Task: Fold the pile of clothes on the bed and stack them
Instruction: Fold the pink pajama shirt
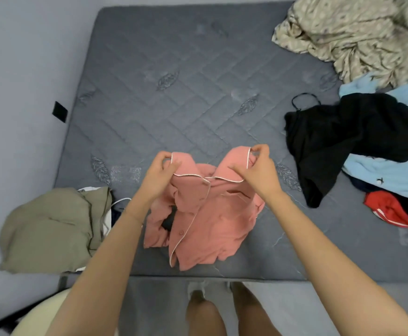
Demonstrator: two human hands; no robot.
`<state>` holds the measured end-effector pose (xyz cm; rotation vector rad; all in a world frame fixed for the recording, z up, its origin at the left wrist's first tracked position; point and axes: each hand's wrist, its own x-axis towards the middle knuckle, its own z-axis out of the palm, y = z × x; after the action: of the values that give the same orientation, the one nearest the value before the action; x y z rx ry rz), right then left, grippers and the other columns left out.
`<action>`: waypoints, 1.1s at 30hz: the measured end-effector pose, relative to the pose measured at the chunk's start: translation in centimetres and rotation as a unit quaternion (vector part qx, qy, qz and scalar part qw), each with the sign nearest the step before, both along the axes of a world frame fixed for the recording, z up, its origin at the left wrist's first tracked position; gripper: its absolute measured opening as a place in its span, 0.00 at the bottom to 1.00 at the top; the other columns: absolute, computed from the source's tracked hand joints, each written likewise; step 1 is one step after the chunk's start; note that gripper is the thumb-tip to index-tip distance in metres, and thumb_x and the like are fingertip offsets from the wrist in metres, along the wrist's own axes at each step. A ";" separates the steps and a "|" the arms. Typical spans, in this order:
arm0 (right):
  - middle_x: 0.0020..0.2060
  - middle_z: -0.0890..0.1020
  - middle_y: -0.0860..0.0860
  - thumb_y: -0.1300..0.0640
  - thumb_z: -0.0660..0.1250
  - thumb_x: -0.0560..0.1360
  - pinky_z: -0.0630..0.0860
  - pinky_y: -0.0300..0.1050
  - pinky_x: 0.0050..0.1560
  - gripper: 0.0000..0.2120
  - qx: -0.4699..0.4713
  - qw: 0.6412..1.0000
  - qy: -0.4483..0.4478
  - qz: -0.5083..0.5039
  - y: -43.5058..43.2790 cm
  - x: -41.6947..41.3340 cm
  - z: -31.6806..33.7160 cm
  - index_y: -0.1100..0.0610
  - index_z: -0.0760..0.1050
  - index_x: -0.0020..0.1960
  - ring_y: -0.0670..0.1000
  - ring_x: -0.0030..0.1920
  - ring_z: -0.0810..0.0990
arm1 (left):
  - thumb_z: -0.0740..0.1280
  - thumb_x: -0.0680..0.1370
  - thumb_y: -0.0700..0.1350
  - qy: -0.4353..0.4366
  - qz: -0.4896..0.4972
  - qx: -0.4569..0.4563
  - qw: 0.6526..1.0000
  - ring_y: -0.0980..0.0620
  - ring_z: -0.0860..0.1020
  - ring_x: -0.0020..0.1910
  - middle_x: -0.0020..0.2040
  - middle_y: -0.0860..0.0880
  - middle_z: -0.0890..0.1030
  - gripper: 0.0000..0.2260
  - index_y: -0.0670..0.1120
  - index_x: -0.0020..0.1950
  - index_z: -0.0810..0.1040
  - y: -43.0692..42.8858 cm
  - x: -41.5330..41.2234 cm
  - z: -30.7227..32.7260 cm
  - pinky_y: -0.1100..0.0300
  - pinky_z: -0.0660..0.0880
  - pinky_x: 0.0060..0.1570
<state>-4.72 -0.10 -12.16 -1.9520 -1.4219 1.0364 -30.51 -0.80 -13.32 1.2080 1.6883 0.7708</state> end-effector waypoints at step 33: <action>0.32 0.76 0.42 0.55 0.74 0.68 0.68 0.33 0.37 0.11 0.304 0.945 0.105 -0.064 -16.9 0.7 27.2 0.55 0.72 0.39 0.39 0.36 0.73 | 0.75 0.71 0.40 -0.019 0.093 0.293 0.951 0.67 0.76 0.41 0.43 0.54 0.81 0.07 0.45 0.43 0.78 -16.2 5.3 28.2 0.75 0.69 0.43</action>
<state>-4.04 -16.96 15.03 -1.4160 -1.2787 0.6197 -25.23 -17.02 14.83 1.4185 1.6045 1.4769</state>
